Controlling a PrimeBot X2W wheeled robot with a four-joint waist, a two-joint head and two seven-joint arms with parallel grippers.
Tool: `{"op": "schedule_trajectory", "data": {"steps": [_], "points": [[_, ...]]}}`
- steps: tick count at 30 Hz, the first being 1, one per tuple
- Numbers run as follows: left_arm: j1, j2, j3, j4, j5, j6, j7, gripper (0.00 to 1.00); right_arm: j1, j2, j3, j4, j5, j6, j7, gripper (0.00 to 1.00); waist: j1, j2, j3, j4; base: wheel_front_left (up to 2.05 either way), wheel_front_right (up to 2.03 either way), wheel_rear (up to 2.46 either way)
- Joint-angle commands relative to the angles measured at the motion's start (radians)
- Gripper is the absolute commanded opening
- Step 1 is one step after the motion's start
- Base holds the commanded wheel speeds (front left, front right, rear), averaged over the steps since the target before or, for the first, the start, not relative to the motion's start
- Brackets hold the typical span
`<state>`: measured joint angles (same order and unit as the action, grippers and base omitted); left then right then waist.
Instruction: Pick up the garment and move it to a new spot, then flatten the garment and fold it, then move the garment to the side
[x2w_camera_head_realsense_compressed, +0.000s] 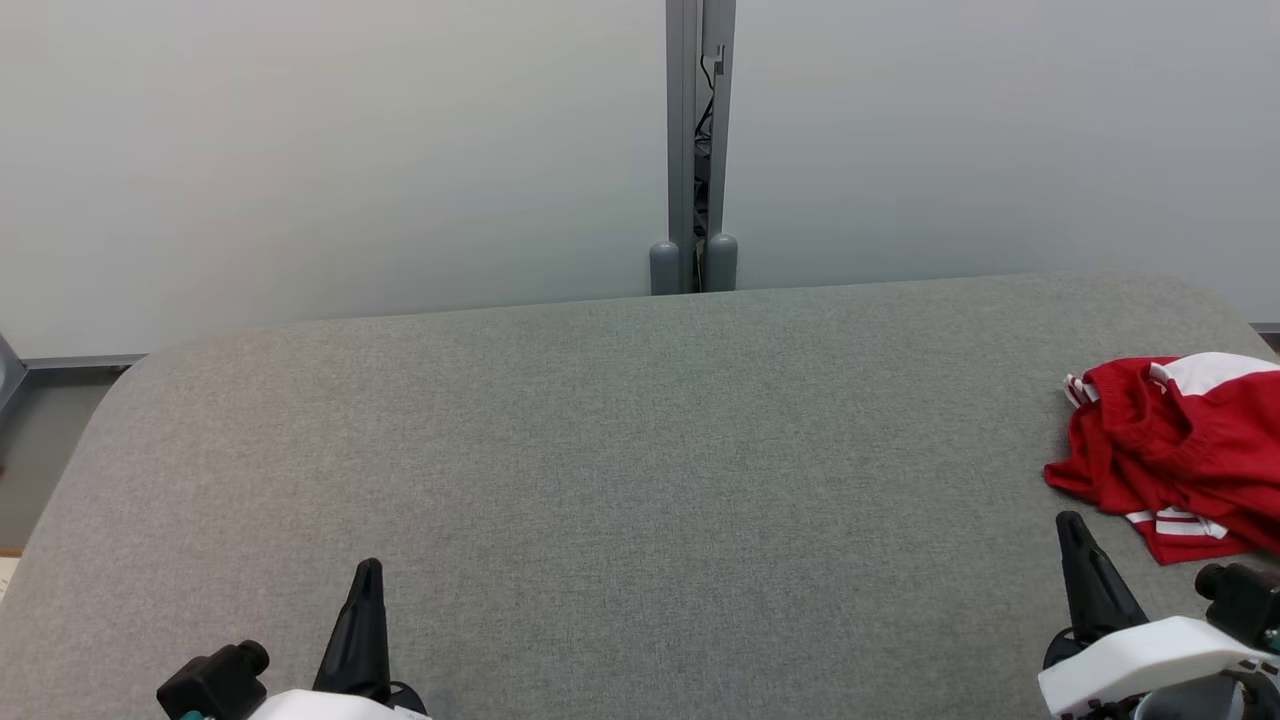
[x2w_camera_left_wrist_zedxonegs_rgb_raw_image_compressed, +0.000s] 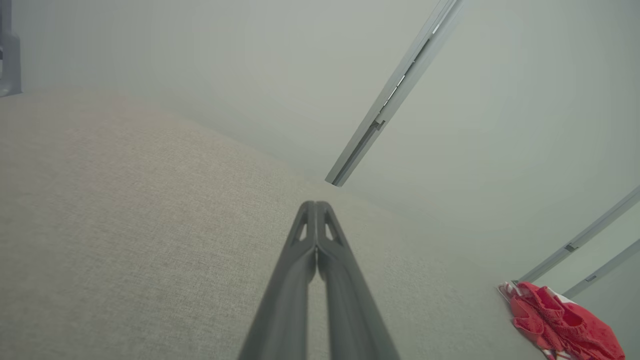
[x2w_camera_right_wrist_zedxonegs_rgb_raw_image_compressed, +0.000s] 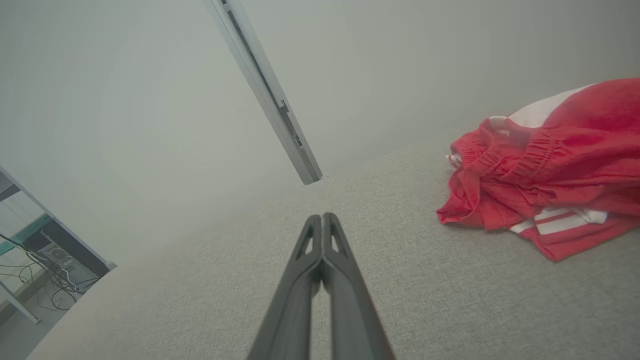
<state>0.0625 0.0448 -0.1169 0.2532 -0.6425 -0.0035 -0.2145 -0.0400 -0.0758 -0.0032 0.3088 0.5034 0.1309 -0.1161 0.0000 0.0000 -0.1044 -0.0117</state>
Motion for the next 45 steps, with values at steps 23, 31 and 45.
{"op": "schedule_trajectory", "data": {"steps": [23, 31, 45], "points": [[-0.128, 0.004, 0.001, 0.030, -0.326, -0.045, 0.040, 0.00, -0.096, 0.000, -0.120, 0.016, 0.336, 0.000, 0.137, 0.00, 0.0000, 0.0000, 0.025, 0.003, 0.00, 0.00, 0.00], [-0.160, 0.005, 0.001, 0.045, -0.428, -0.059, 0.053, 0.00, -0.115, 0.002, -0.155, 0.026, 0.442, 0.000, 0.181, 0.00, 0.0000, 0.0000, 0.035, 0.004, 0.00, 0.00, 0.00], [-0.201, 0.006, 0.001, 0.064, -0.572, -0.077, 0.072, 0.00, -0.139, 0.004, -0.205, 0.039, 0.592, 0.000, 0.240, 0.00, 0.0000, 0.0000, 0.050, 0.005, 0.00, 0.00, 0.00]]}}
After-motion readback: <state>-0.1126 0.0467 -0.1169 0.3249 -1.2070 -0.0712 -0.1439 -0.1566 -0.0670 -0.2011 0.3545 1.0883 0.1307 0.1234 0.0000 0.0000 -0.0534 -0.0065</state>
